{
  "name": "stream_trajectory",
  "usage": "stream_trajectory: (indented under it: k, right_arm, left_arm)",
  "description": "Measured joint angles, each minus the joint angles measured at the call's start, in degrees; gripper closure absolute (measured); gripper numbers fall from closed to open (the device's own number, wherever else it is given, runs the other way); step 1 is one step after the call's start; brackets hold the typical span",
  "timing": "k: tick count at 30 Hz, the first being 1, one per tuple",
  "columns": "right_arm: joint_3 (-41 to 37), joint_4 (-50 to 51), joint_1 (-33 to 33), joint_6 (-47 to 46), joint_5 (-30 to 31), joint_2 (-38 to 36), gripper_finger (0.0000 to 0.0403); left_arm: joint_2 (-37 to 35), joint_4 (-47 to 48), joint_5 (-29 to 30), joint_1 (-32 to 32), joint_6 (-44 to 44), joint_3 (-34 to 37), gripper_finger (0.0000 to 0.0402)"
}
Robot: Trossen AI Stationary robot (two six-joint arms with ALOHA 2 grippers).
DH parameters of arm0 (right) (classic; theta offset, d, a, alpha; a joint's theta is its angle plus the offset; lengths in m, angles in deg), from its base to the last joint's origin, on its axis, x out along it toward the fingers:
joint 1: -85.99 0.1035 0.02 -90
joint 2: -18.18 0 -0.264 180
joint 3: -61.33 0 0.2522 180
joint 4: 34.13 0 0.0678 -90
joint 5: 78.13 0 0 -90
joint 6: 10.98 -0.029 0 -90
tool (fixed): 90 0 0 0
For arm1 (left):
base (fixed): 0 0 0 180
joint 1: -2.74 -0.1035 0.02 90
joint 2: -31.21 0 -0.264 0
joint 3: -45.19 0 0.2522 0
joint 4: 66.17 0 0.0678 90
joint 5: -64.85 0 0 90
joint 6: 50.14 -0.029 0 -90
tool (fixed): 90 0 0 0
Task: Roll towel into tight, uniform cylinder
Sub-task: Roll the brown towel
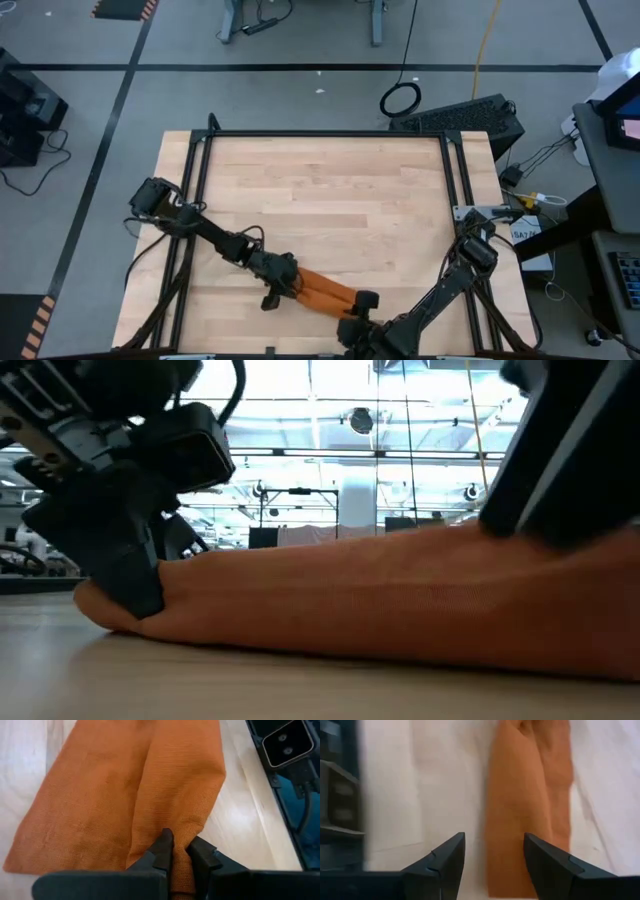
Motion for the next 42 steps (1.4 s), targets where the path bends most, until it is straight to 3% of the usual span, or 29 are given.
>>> stream_trajectory:
  k: [7, 11, 15, 20, 26, 35, 42]
  right_arm:
    - [0.0, 4.0, -0.6, -2.1, 2.0, 0.9, 0.0197]
    - [0.0, 7.6, -1.8, -4.0, -0.6, 0.9, 0.0176]
    - [0.0, 8.3, -3.6, -5.1, -6.8, 0.9, 0.0166]
    - [-0.3, 8.1, -5.4, -5.9, -8.3, 0.9, 0.0182]
    - [-2.1, 6.0, -7.6, -6.8, -15.8, 0.9, 0.0216]
    - [-2.8, 4.3, -9.0, -5.4, -20.1, 0.6, 0.0273]
    - [-2.8, 4.0, -10.2, -3.5, -24.4, 0.2, 0.0329]
  left_arm:
    - [0.0, 0.2, -6.6, -3.0, 2.0, 0.0, 0.0365]
    - [0.1, 0.2, -7.9, -4.7, 4.3, 0.1, 0.0365]
    - [0.1, 0.2, -8.0, -5.8, 4.5, 0.1, 0.0365]
    - [0.1, -0.2, -8.0, -5.9, 3.9, 0.1, 0.0365]
    - [0.1, -2.2, -7.2, -5.5, 2.3, 0.1, 0.0358]
    - [-0.4, -6.3, -7.1, -4.8, -0.8, 0.1, 0.024]
    - [-7.8, -1.5, -7.1, -5.7, -4.8, 0.1, 0.0155]
